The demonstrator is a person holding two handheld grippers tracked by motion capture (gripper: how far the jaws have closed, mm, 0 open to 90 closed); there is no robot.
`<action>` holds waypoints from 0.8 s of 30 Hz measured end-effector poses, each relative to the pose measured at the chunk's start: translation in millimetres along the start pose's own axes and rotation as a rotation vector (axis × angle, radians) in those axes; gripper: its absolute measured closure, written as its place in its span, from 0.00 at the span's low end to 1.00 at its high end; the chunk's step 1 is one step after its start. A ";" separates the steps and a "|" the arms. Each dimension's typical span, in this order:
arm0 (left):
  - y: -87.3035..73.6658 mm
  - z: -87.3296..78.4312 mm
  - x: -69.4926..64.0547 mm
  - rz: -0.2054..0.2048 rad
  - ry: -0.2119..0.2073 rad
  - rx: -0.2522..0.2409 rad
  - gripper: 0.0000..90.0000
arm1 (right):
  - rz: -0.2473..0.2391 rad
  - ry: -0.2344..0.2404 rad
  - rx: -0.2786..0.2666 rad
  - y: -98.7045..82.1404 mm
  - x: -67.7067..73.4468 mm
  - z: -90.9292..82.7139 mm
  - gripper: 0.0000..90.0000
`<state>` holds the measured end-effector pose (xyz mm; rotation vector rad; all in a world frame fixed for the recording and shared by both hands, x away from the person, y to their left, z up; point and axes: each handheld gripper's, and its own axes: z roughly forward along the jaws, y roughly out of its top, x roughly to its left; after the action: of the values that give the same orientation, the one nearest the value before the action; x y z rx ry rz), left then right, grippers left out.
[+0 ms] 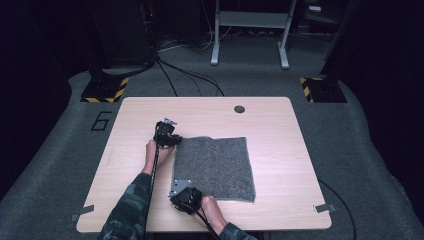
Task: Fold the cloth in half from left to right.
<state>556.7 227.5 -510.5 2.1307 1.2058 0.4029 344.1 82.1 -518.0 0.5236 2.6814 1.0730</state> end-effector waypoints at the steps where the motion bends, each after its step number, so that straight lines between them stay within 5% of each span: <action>1: -0.7 0.7 -0.4 -0.001 0.002 -0.012 0.94 | 0.000 0.006 0.007 0.2 -0.2 -0.8 0.98; 15: 3.4 -6.3 1.4 0.004 0.014 -0.020 0.99 | 0.000 0.004 -0.050 4.1 0.1 -9.5 0.98; 24: 18.9 -26.3 11.2 0.018 0.048 -0.035 0.99 | -0.007 0.006 -0.114 22.4 1.0 -21.4 0.99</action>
<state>560.4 240.2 -478.9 2.1142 1.1979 0.4824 341.9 84.2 -487.1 0.4905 2.6056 1.2191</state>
